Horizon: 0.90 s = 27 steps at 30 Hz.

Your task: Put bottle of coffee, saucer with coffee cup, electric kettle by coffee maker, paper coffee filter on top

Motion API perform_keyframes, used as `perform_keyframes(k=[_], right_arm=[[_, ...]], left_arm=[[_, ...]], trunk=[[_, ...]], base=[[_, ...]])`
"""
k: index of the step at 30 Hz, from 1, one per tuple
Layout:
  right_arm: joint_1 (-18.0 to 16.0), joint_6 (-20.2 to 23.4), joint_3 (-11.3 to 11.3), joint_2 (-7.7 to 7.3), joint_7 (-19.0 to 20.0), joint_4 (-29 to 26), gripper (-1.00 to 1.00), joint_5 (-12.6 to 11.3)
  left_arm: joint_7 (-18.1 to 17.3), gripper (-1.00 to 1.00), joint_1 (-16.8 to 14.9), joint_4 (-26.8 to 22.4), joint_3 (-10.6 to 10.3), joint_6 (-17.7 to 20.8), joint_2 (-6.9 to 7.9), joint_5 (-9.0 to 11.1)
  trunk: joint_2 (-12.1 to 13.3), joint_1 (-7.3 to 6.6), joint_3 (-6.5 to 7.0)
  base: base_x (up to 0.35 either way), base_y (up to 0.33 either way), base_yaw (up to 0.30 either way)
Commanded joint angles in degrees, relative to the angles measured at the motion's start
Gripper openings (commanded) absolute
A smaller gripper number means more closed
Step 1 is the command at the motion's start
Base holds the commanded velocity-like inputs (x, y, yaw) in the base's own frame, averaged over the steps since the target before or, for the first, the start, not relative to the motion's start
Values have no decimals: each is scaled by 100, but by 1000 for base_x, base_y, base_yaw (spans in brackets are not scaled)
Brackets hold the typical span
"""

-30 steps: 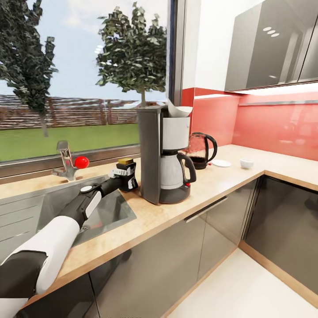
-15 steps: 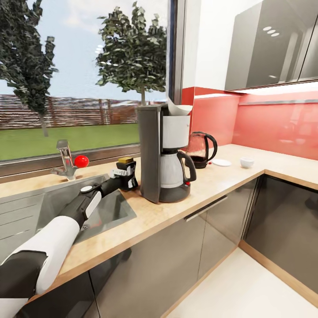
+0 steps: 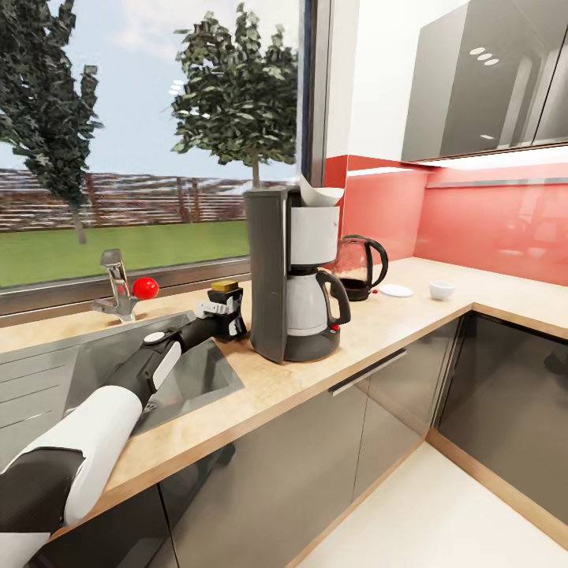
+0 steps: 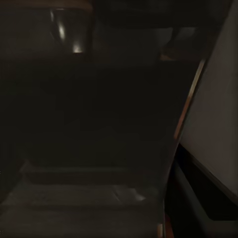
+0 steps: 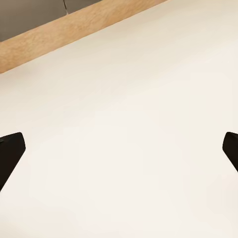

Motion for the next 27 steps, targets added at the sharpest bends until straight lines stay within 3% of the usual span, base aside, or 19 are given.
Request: perform_keyframes(k=[1,6,7,27], right_arm=[[-9,-31,40,-4,14,-6,100,-61],[-9,-31,40,-4,14,-6,100,-61],[-9,-31,40,-4,14,-6,100,-61],[-9,-31,40,-4,14,-6,100,-61]], left_arm=[[-1,-100,-3,0,-36,26,7,44],[-3,-100,-3,0,-32,37,7,44],[-3,100,-3,0,-32,39,8,44],[-3,100,-3,0,-28,44,14,44]], trunk=[[-3,0,-7],[-3,0,-7],[-3,0,-7],[-3,0,-7]], base=[[0,0,0],[0,0,0],[0,0,0],[0,0,0]])
